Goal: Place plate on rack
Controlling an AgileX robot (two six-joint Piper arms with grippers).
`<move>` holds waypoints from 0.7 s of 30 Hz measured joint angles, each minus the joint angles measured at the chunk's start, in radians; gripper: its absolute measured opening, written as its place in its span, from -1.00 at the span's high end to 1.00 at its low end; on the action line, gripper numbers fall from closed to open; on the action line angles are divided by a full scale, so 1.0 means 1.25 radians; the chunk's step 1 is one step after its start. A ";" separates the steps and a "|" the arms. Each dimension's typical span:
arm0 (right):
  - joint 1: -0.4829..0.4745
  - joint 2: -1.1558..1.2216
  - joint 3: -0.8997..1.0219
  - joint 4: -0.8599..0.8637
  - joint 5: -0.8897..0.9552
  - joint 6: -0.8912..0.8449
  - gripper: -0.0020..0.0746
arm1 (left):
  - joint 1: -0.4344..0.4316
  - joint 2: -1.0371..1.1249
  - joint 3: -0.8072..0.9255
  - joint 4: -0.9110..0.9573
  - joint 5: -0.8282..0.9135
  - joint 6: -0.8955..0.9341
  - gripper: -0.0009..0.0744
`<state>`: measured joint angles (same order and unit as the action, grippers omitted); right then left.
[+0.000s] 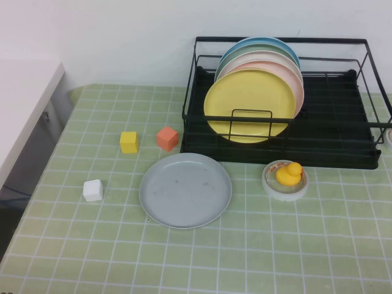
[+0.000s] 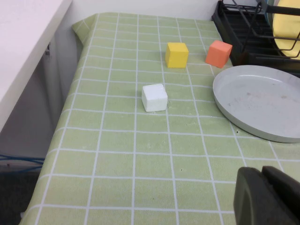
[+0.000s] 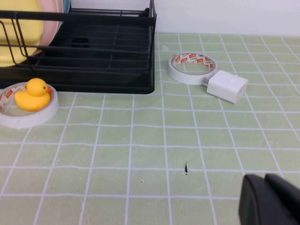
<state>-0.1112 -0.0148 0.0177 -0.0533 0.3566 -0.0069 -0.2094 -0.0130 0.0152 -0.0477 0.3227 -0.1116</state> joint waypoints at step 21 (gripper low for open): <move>0.000 0.000 0.000 0.013 -0.001 0.000 0.95 | 0.000 0.000 0.000 0.000 0.000 0.000 0.98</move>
<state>-0.1112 -0.0148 0.0177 -0.0366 0.3548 -0.0069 -0.2094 -0.0130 0.0152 -0.0477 0.3227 -0.1116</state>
